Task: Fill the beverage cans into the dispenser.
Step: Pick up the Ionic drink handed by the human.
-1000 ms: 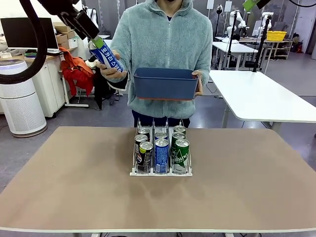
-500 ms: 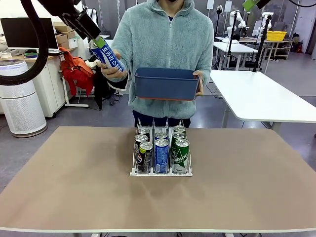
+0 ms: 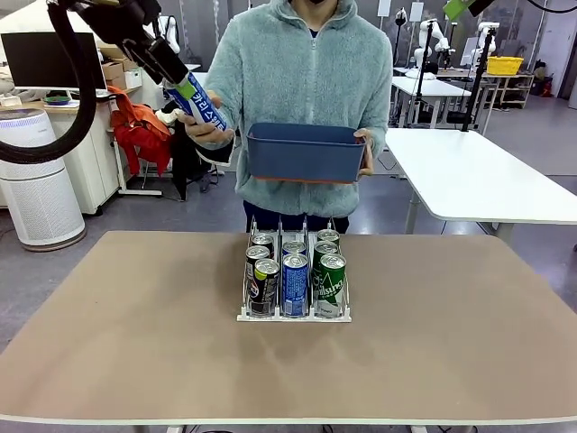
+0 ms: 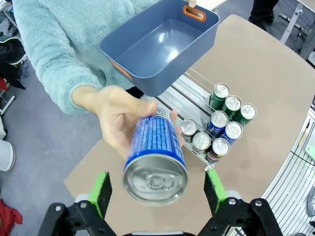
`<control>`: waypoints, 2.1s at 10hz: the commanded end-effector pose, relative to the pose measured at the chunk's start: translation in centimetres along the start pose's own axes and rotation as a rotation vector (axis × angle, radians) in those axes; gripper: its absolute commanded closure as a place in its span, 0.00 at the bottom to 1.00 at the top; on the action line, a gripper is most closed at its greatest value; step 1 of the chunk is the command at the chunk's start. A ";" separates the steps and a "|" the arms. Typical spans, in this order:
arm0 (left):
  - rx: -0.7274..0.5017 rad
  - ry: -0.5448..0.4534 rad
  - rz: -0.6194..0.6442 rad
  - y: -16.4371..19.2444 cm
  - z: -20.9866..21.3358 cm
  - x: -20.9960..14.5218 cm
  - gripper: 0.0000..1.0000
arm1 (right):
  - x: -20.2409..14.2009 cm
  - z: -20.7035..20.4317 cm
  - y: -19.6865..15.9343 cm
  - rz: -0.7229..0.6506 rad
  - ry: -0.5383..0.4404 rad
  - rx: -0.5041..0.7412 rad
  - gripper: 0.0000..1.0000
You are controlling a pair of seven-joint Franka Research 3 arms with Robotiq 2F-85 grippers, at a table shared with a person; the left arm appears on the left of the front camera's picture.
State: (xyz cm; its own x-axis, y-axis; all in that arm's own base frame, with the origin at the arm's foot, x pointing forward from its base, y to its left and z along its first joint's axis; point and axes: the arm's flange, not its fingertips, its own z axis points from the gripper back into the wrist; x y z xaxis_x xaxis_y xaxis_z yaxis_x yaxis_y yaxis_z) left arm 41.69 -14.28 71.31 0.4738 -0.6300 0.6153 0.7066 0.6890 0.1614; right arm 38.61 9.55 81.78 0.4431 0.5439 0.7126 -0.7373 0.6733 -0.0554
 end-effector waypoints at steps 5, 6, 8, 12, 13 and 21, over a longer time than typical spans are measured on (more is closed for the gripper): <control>-0.026 -0.070 -0.038 0.3 -2.2 -0.2 0.00 | -0.2 0.0 0.0 -0.002 0.006 0.006 0.00; -0.025 -0.067 -0.031 0.4 -2.3 -0.2 0.00 | -0.2 0.0 0.0 -0.002 0.006 0.006 0.00; -0.028 -0.056 -0.020 0.1 -2.1 -0.4 0.00 | -0.2 0.0 0.0 -0.002 0.006 0.006 0.00; -0.020 -0.029 -0.009 -0.2 -2.2 -0.9 0.00 | -0.2 0.0 0.0 -0.002 0.006 0.006 0.00; -0.021 -0.024 -0.006 -0.3 -2.4 -1.0 0.00 | -0.2 0.0 0.0 -0.002 0.006 0.006 0.00; -0.035 0.011 0.013 0.0 -2.2 -0.5 0.60 | -0.2 0.0 0.0 -0.002 0.006 0.006 0.00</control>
State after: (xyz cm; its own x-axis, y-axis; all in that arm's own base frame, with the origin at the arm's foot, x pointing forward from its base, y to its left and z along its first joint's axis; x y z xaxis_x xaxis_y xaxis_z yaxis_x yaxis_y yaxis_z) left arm 42.82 -14.96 69.12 0.4645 -0.6297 0.6226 0.7182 0.6792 0.1513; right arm 38.61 9.55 81.78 0.4431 0.5439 0.7126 -0.7373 0.6733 -0.0554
